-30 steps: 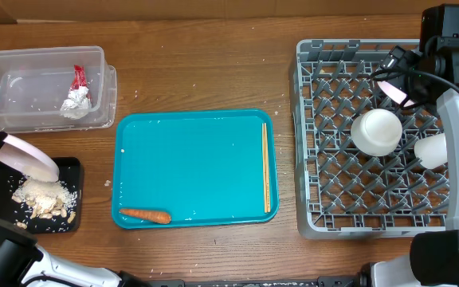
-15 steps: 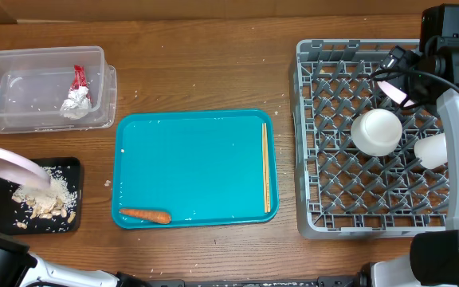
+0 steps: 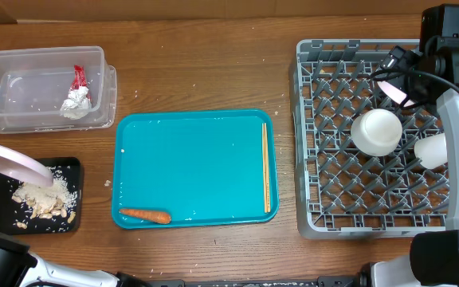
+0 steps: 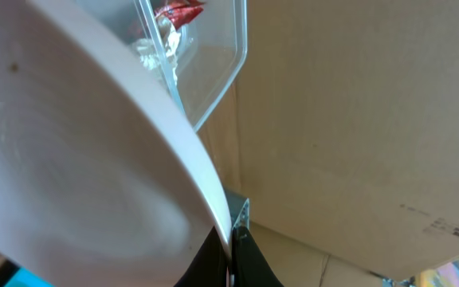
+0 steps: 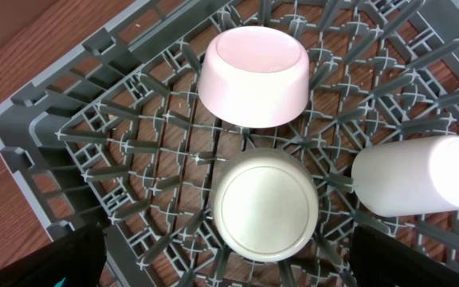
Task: Sort waste into correct bins and load items into the dishwasher
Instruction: 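Tilt the plate over the black tray to dump the food scraps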
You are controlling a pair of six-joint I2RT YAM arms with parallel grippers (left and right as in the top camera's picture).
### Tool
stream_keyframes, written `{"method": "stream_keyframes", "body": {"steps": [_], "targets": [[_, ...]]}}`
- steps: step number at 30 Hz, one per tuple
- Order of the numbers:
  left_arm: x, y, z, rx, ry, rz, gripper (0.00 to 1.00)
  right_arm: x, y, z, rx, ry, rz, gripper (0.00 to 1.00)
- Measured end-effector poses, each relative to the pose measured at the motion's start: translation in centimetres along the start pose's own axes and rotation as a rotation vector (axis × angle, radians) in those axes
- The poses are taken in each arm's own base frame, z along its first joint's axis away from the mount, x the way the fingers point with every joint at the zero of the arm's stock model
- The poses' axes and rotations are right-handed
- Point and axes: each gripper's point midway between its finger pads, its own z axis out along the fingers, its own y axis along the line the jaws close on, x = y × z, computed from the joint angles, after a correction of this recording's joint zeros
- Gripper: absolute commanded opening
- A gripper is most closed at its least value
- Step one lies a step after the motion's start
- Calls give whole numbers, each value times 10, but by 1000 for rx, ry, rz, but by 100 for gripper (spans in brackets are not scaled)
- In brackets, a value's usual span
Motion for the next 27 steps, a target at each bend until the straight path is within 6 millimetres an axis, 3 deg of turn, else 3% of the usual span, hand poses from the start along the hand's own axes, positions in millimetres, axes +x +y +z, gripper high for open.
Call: {"method": "stream_keyframes", "body": {"steps": [20,27], "targets": [[-5,-9,0,53,-15,13,4,0,0,0,0,-1,0,100],[11,-18,-1,99,29,-73,4,0,0,0,0,-1,1,100]]}}
